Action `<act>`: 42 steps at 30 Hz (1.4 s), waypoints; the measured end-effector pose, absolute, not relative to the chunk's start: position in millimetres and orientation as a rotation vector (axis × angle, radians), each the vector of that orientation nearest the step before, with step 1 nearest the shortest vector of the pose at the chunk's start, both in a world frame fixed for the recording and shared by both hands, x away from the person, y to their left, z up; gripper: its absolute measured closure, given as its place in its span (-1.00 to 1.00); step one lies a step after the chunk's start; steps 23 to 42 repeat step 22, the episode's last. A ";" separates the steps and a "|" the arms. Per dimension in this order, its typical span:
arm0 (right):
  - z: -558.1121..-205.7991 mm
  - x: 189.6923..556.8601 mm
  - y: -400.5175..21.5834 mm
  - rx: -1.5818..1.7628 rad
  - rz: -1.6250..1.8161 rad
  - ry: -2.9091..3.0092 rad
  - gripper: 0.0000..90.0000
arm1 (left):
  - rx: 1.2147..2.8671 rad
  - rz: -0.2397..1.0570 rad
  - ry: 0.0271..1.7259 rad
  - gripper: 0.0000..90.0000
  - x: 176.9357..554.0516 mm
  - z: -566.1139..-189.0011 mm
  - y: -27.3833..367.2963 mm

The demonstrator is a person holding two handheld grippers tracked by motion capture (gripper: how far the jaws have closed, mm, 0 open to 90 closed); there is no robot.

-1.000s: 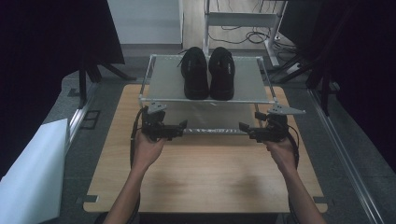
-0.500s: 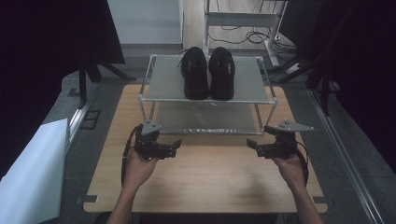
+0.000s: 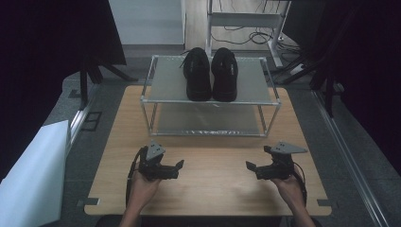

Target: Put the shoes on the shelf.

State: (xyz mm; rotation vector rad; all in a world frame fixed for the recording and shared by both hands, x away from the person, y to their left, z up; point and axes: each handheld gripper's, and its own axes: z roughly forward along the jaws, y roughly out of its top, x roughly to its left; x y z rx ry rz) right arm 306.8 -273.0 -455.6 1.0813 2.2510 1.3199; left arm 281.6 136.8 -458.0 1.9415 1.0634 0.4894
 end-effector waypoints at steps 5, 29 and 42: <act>-472.2 304.8 -273.7 1.083 1.281 2.287 -1.00 | 1.966 0.490 1.077 -1.00 276.2 -474.1 134.6; -512.3 306.1 -261.8 1.050 1.029 2.475 -1.00 | 2.167 0.470 1.163 -1.00 279.5 -511.5 127.8; -512.3 306.1 -261.8 1.050 1.029 2.475 -1.00 | 2.167 0.470 1.163 -1.00 279.5 -511.5 127.8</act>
